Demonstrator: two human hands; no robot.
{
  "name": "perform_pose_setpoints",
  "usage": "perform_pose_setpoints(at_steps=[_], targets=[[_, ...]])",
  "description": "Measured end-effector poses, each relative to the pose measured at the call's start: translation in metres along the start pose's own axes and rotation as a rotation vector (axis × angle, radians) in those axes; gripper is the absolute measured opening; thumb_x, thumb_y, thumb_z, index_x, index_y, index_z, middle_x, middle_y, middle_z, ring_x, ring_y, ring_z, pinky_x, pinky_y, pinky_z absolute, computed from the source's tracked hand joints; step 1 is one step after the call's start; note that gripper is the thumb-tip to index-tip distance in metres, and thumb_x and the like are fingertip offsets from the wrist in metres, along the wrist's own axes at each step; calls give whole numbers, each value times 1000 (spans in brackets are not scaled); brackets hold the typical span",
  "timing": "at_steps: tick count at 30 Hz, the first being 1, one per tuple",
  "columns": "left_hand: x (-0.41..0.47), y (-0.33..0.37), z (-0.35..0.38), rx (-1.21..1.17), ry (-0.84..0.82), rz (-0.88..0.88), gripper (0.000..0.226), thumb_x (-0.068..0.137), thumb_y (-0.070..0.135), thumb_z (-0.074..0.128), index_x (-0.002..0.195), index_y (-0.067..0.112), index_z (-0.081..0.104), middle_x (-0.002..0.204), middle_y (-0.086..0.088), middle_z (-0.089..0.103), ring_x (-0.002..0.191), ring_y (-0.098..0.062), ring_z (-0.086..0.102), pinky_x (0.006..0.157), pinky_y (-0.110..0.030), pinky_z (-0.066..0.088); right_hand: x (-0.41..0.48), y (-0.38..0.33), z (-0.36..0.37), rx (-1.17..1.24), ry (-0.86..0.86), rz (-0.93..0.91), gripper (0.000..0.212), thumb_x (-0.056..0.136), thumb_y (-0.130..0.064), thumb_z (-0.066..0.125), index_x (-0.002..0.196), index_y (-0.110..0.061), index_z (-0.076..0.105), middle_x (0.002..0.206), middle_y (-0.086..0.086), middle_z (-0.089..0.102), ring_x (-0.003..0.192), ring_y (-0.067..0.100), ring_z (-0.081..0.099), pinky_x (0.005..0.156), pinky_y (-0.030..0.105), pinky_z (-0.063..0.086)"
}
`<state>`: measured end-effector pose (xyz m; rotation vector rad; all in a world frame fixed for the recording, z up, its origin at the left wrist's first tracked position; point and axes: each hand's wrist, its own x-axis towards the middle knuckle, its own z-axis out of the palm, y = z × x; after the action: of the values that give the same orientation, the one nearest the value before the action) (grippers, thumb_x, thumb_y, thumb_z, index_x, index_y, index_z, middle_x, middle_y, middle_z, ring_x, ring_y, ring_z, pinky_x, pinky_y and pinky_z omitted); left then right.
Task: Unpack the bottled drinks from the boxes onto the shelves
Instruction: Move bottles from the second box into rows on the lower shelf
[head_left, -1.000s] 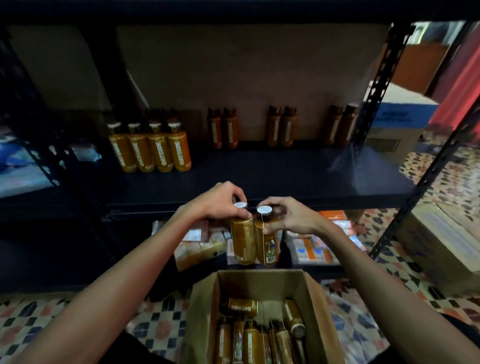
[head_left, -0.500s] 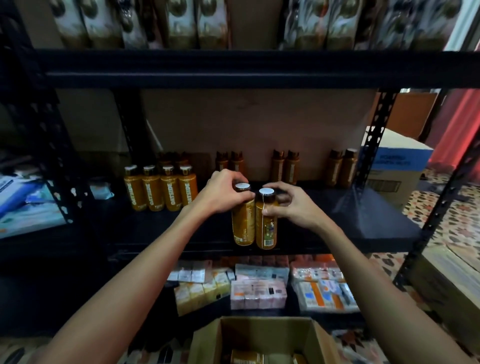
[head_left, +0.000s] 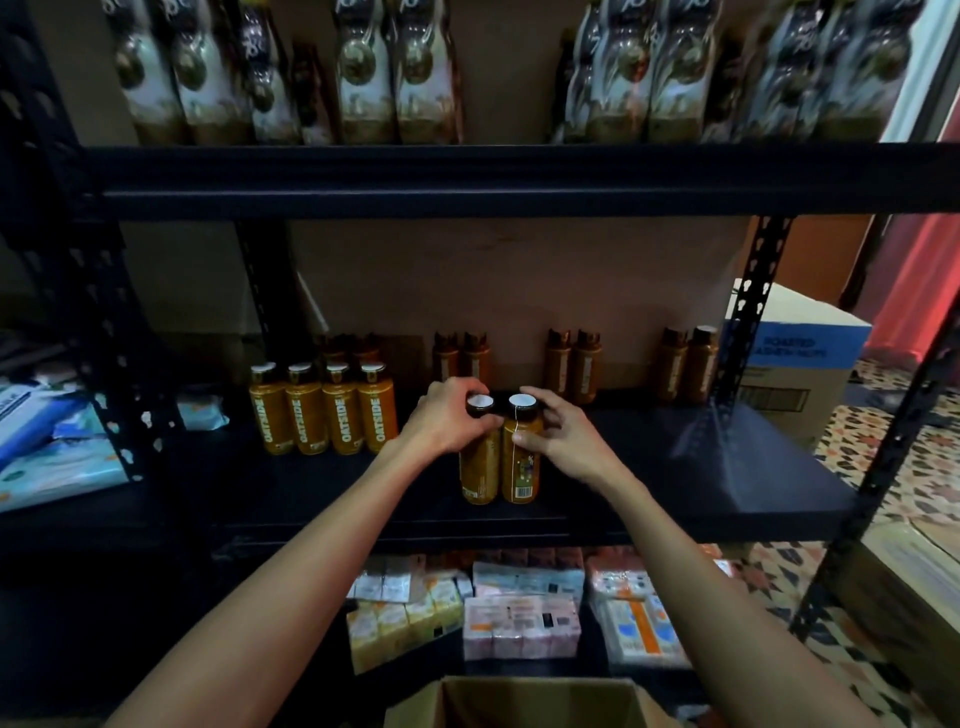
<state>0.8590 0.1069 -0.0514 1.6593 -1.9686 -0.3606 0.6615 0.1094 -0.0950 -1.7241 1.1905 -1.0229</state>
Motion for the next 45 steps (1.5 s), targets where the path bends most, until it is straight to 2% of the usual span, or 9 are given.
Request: perform_pose_setpoints(at_steps=[5, 10, 14, 18, 23, 26, 31, 39, 45], targets=[[2, 14, -16, 215, 16, -80, 61, 82, 71, 61, 121, 25, 54, 115, 1, 60, 106, -23, 61, 87, -44, 54, 4, -16, -7, -145, 50, -90, 67, 85, -32, 80, 144, -38, 49, 140, -12, 53, 128, 7, 49, 109, 33, 43], [14, 27, -29, 253, -225, -33, 37, 95, 41, 62, 126, 20, 58, 119, -4, 62, 99, -18, 62, 83, -35, 56, 7, -19, -8, -275, 32, -138, 38, 92, -19, 72, 127, -32, 64, 121, -16, 61, 113, 2, 53, 88, 10, 38], [19, 31, -41, 215, -334, 29, 54, 95, 35, 64, 145, 23, 45, 140, -6, 52, 116, -20, 58, 81, -26, 50, 7, -13, -7, -225, 13, -127, 36, 94, -19, 70, 125, -35, 61, 120, -15, 61, 111, -1, 54, 85, 15, 40], [16, 33, -33, 324, -224, -23, 49, 91, 51, 64, 126, 19, 52, 119, -1, 59, 101, -19, 60, 83, -35, 53, 6, -11, -6, -185, 10, -132, 35, 96, -18, 68, 124, -37, 60, 120, -17, 60, 110, -5, 54, 82, 12, 40], [24, 31, -47, 250, -436, 74, 44, 96, 21, 63, 138, 24, 49, 133, -5, 54, 108, -15, 57, 81, -26, 50, 5, -8, -4, -149, 7, -120, 36, 96, -19, 67, 125, -39, 59, 122, -14, 60, 110, -3, 55, 82, 12, 42], [23, 34, -45, 279, -367, 55, 63, 90, 41, 69, 144, 21, 43, 134, -4, 54, 115, -21, 57, 88, -31, 50, 5, -8, -4, -163, 13, -126, 37, 97, -20, 67, 127, -39, 59, 126, -15, 58, 112, -6, 51, 82, 10, 38], [27, 33, -41, 306, -382, 41, 30, 97, 27, 62, 125, 21, 54, 122, -5, 59, 96, -13, 59, 76, -27, 50, 5, -5, -4, -149, 4, -132, 37, 97, -19, 66, 129, -37, 59, 127, -15, 59, 116, -3, 52, 87, 12, 40], [32, 30, -36, 301, -362, 81, 43, 91, 28, 70, 130, 24, 53, 131, -4, 56, 106, -17, 59, 86, -31, 54, 5, -5, -4, -155, 8, -139, 37, 97, -19, 66, 129, -37, 59, 124, -18, 58, 112, -10, 52, 84, 7, 38], [35, 31, -40, 273, -424, 85, 69, 87, 26, 74, 147, 26, 41, 144, -2, 49, 124, -21, 54, 95, -33, 51, 7, -2, -4, -146, 2, -148, 36, 97, -22, 67, 126, -41, 59, 128, -12, 59, 118, 2, 54, 97, 25, 45]])
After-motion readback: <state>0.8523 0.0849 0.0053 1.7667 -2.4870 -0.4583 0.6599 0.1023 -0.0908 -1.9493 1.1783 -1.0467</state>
